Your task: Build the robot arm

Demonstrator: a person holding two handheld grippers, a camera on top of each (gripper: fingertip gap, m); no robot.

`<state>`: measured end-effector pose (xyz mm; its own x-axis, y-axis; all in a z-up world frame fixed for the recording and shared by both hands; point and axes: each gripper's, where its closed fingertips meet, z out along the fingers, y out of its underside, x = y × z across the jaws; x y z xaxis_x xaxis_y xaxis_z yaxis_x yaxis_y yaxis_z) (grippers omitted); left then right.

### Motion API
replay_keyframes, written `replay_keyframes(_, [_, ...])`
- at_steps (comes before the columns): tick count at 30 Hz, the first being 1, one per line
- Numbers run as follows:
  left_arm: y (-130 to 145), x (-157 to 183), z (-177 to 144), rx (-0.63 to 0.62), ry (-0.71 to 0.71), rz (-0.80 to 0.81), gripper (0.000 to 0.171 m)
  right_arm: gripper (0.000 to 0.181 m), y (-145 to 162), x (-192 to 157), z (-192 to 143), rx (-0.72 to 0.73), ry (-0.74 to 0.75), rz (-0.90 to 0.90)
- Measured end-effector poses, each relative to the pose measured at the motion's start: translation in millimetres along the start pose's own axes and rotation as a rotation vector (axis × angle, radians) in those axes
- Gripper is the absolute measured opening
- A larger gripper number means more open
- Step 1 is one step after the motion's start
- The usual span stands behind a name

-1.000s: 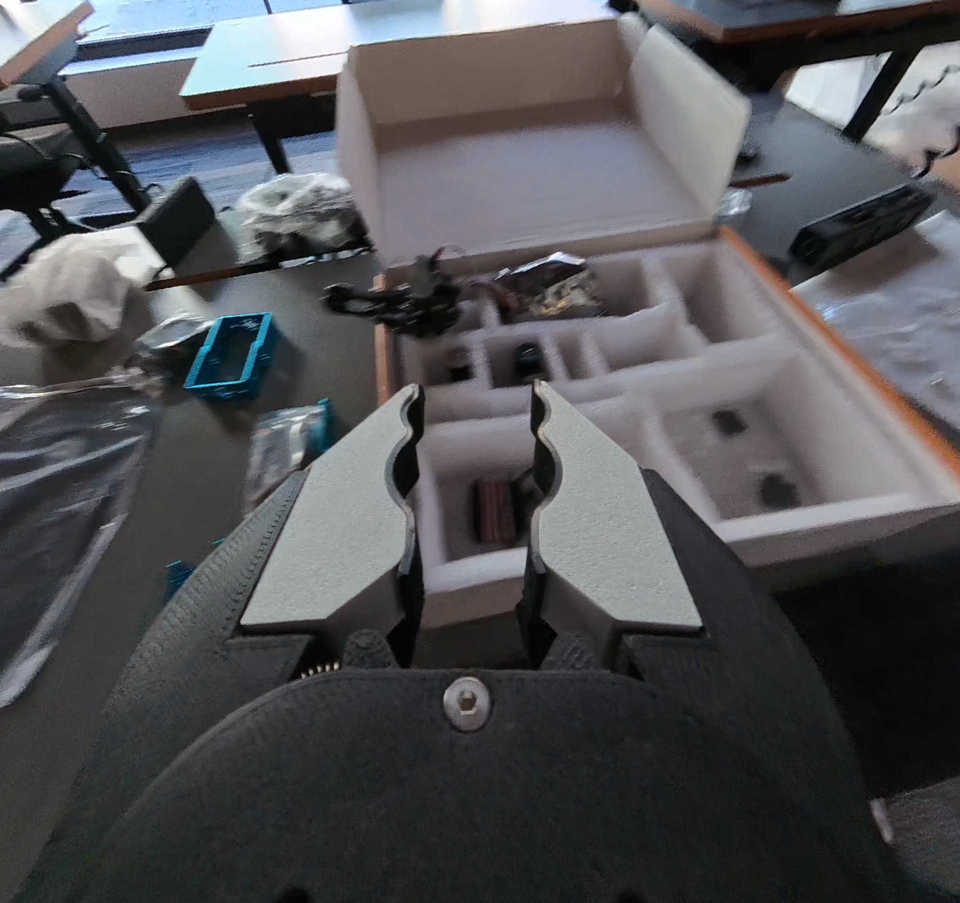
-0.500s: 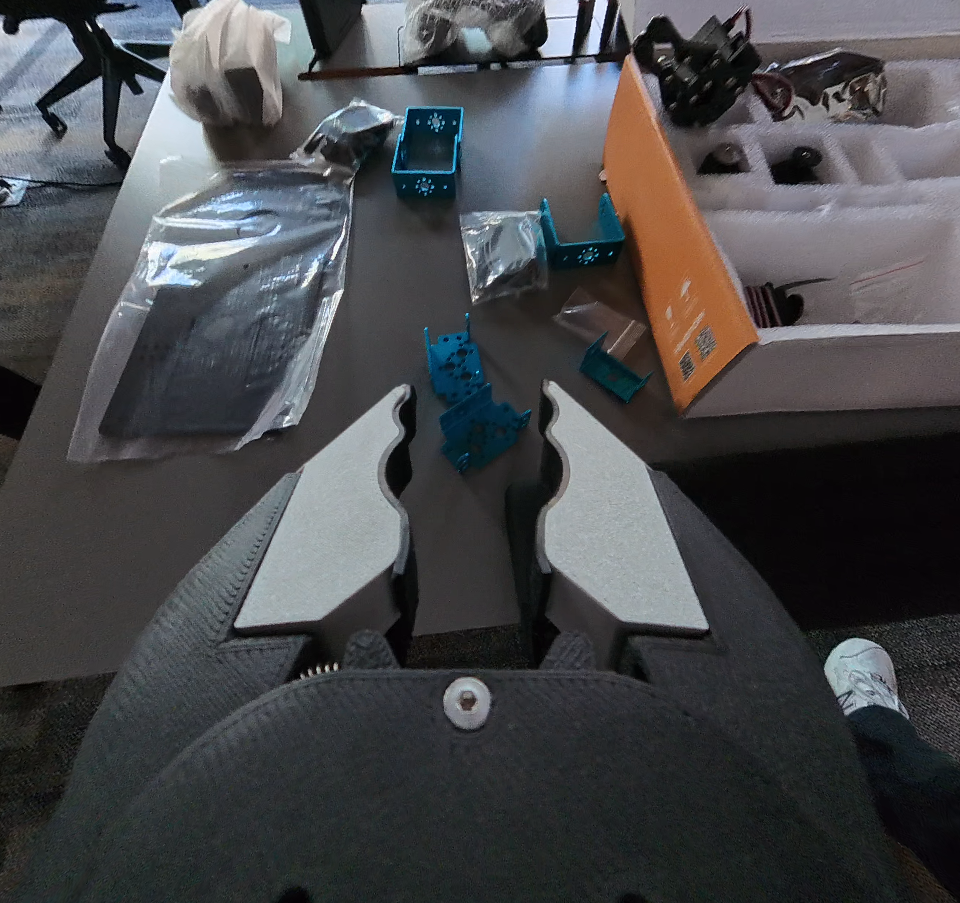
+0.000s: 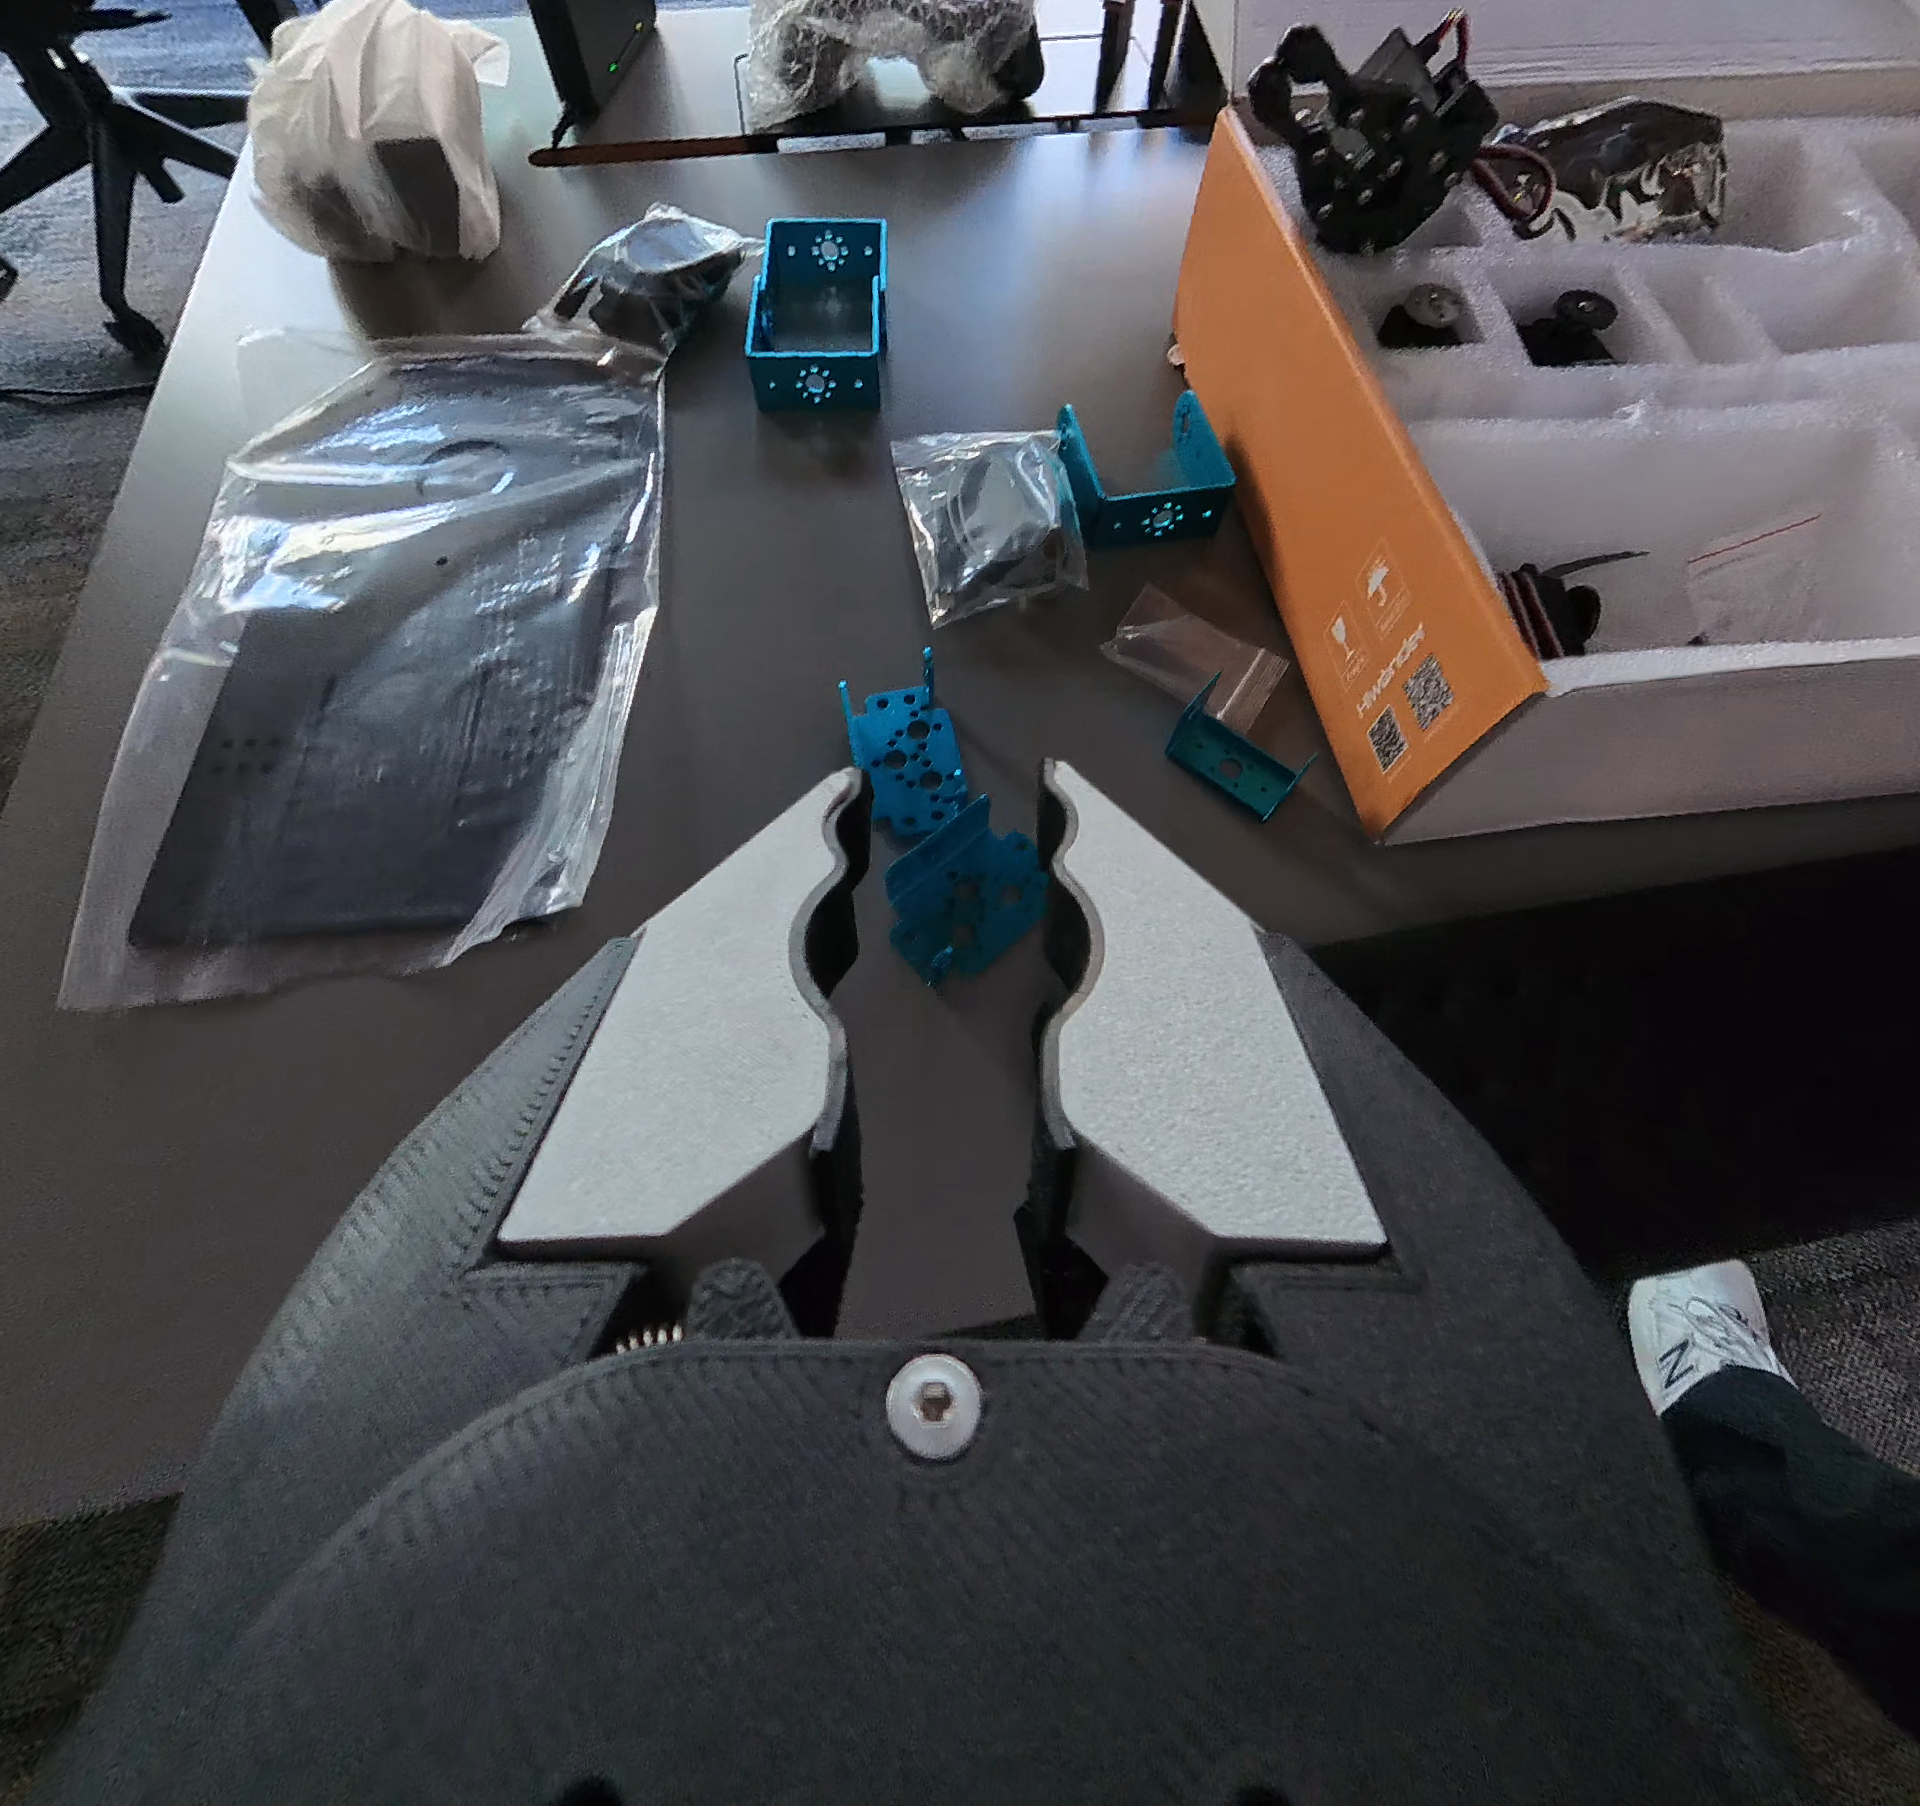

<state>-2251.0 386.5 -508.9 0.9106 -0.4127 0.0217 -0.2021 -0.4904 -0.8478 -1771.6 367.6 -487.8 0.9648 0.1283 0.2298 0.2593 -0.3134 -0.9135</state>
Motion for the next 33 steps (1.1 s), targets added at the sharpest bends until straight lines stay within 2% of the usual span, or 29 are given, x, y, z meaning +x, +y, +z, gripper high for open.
replay_keyframes(4, [-20,22,15,0.027,0.056,-0.005,0.027,0.02,22,25,-15,-0.031,0.058,0.034])
replay_keyframes(10, [-66,80,47,0.089,0.157,0.005,0.025,0.019,43,77,-49,-0.058,0.123,0.065])
replay_keyframes(16, [-85,130,66,0.082,0.221,0.088,0.025,0.017,59,88,-59,-0.096,0.08,0.009])
replay_keyframes(20, [-86,143,74,0.052,0.229,0.143,0.025,0.017,63,72,-51,-0.11,-0.013,0.045])
replay_keyframes(24, [-86,149,78,0.043,0.244,0.153,0.025,0.015,41,23,-35,-0.137,-0.244,0.096])
replay_keyframes(26, [-85,151,80,0.042,0.248,0.145,0.025,0.02,36,-1,-26,-0.209,-0.341,0.079])
replay_keyframes(28, [-83,152,81,0.043,0.25,0.133,0.025,0.038,34,-23,-21,-0.287,-0.438,0.06])
replay_keyframes(29, [-82,152,81,0.043,0.251,0.126,0.025,0.042,34,-30,-19,-0.322,-0.467,0.046])
replay_keyframes(33, [-74,149,79,0.04,0.251,0.107,0.024,0.042,46,-46,-22,-0.451,-0.562,-0.007])
